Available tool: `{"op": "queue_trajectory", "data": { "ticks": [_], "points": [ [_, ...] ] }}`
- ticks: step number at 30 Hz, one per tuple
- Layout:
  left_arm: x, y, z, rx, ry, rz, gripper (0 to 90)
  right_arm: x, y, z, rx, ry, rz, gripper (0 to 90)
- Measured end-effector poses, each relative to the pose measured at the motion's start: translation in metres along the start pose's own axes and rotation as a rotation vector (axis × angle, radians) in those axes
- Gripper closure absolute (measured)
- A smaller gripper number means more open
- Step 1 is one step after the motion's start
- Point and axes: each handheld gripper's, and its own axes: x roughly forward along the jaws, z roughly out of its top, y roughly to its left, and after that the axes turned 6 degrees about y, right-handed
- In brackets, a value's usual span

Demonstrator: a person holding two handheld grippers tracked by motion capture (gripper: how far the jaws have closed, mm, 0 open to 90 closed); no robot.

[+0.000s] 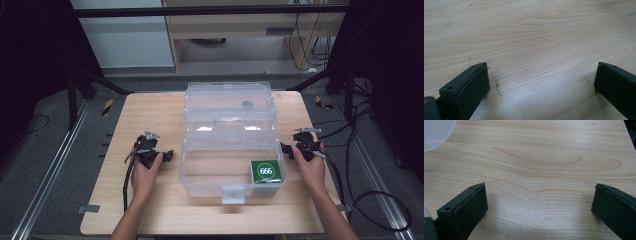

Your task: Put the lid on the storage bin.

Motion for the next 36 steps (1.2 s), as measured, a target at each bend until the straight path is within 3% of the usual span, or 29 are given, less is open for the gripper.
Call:
{"op": "queue_trajectory", "data": {
  "ticks": [9, 11, 12, 13, 14, 15, 19, 20, 21, 22, 23, 24, 25, 26, 30, 31, 32, 33, 36],
  "points": [
    [0.000, -0.004, 0.000, -0.018, 0.002, 0.014, 0.0, 0.003, 0.000, 0.003, -0.033, -0.001, 0.025, 0.3],
    [-0.002, -0.006, -0.002, 0.005, 0.003, -0.002, 0.0, -0.001, -0.004, 0.002, -0.080, 0.012, 0.048, 4.3],
    [-0.003, -0.008, -0.003, 0.040, 0.002, -0.031, 0.0, -0.005, -0.005, 0.001, -0.105, 0.014, 0.044, 7.6],
    [-0.003, -0.008, -0.003, 0.040, 0.002, -0.031, 0.0, -0.005, -0.005, 0.001, -0.105, 0.014, 0.044, 7.6],
    [-0.005, -0.007, -0.006, 0.049, -0.003, -0.044, 0.0, -0.016, -0.006, 0.000, -0.170, 0.002, 0.007, 6.2],
    [-0.005, -0.007, -0.006, 0.049, -0.003, -0.044, 0.3, -0.016, -0.006, 0.000, -0.170, 0.002, 0.007, 6.2],
    [-0.018, -0.011, -0.006, 0.122, 0.006, -0.017, 3.3, -0.051, -0.011, 0.005, -0.251, -0.001, -0.007, 9.8],
    [-0.018, -0.011, -0.006, 0.122, 0.006, -0.017, 3.4, -0.051, -0.011, 0.005, -0.251, -0.001, -0.007, 9.8],
    [-0.021, -0.013, -0.006, 0.142, 0.004, -0.016, 3.4, -0.058, -0.013, 0.006, -0.268, 0.009, -0.015, 10.0],
    [-0.030, -0.020, -0.005, 0.185, 0.007, -0.018, 3.9, -0.075, -0.017, 0.012, -0.328, 0.035, -0.033, 12.8],
    [-0.030, -0.020, -0.005, 0.185, 0.007, -0.018, 4.1, -0.075, -0.017, 0.012, -0.328, 0.035, -0.033, 12.8],
    [-0.040, -0.026, -0.004, 0.210, 0.004, -0.020, 4.1, -0.092, -0.020, 0.016, -0.343, 0.026, -0.016, 14.1],
    [-0.040, -0.026, -0.004, 0.210, 0.004, -0.020, 4.1, -0.092, -0.020, 0.016, -0.343, 0.026, -0.016, 14.1],
    [-0.051, -0.030, -0.001, 0.236, 0.018, -0.022, 4.1, -0.106, -0.020, 0.019, -0.350, 0.013, 0.013, 14.9],
    [-0.077, -0.034, 0.012, 0.288, 0.072, -0.082, 4.2, -0.125, -0.016, 0.026, -0.416, 0.025, 0.032, 15.3],
    [-0.077, -0.034, 0.012, 0.288, 0.072, -0.082, 4.3, -0.125, -0.016, 0.026, -0.416, 0.025, 0.032, 15.3],
    [-0.091, -0.035, 0.018, 0.322, 0.090, -0.075, 4.3, -0.133, -0.012, 0.031, -0.453, 0.050, 0.054, 15.3],
    [-0.091, -0.035, 0.018, 0.322, 0.090, -0.075, 4.3, -0.135, -0.010, 0.033, -0.465, 0.059, 0.060, 15.4],
    [-0.114, -0.035, 0.025, 0.366, 0.120, -0.080, 4.4, -0.142, -0.006, 0.042, -0.514, 0.083, 0.073, 15.7]
  ]
}}
